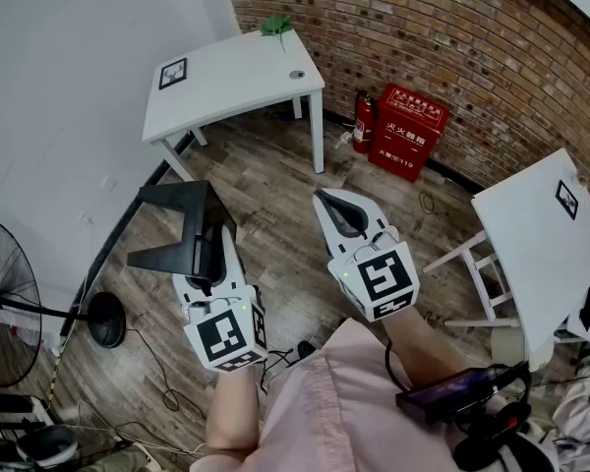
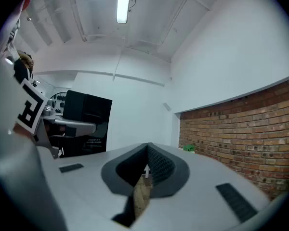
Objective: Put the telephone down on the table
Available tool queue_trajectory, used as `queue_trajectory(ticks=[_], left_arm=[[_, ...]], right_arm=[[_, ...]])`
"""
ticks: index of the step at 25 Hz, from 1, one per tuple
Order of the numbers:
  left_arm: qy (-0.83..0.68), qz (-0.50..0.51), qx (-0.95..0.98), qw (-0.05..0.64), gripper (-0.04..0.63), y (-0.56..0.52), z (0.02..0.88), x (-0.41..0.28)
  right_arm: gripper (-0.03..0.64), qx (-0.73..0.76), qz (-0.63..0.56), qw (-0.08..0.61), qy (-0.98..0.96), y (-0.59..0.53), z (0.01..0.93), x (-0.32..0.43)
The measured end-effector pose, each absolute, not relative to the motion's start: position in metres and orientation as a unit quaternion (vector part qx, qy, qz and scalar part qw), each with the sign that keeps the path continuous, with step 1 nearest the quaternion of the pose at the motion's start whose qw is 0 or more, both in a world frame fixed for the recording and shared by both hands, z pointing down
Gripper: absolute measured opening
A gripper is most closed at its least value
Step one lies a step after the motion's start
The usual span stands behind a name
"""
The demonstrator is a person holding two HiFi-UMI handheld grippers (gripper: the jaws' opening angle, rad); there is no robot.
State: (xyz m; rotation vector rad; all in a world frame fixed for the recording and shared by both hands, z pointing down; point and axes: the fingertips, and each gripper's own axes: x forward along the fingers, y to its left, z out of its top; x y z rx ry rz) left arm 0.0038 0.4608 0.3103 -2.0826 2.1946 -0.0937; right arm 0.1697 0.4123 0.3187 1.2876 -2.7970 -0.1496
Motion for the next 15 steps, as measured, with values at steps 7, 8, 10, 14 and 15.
queue_trajectory(ticks=[7, 8, 10, 14, 15], left_arm=[[0.721, -0.033, -0.690, 0.057, 0.164, 0.4607, 0.3114, 0.0055], [0.721, -0.033, -0.690, 0.056, 0.164, 0.4606, 0.3116, 0.0056], [0.720, -0.034, -0.691, 0.054, 0.164, 0.4604, 0.3127, 0.0064], [0.712, -0.039, -0.699, 0.047, 0.164, 0.4599, 0.3165, 0.0111], [0.707, -0.041, -0.705, 0.044, 0.164, 0.4593, 0.3179, 0.0130]], right_arm=[[0.003, 0.416, -0.049, 0.030, -0.908, 0.4134, 0.3199, 0.1692], [0.003, 0.416, -0.049, 0.030, -0.908, 0.4134, 0.3198, 0.1694], [0.003, 0.416, -0.048, 0.030, -0.907, 0.4137, 0.3195, 0.1700], [0.003, 0.417, -0.050, 0.029, -0.907, 0.4148, 0.3192, 0.1715], [0.003, 0.417, -0.050, 0.029, -0.907, 0.4149, 0.3192, 0.1722]])
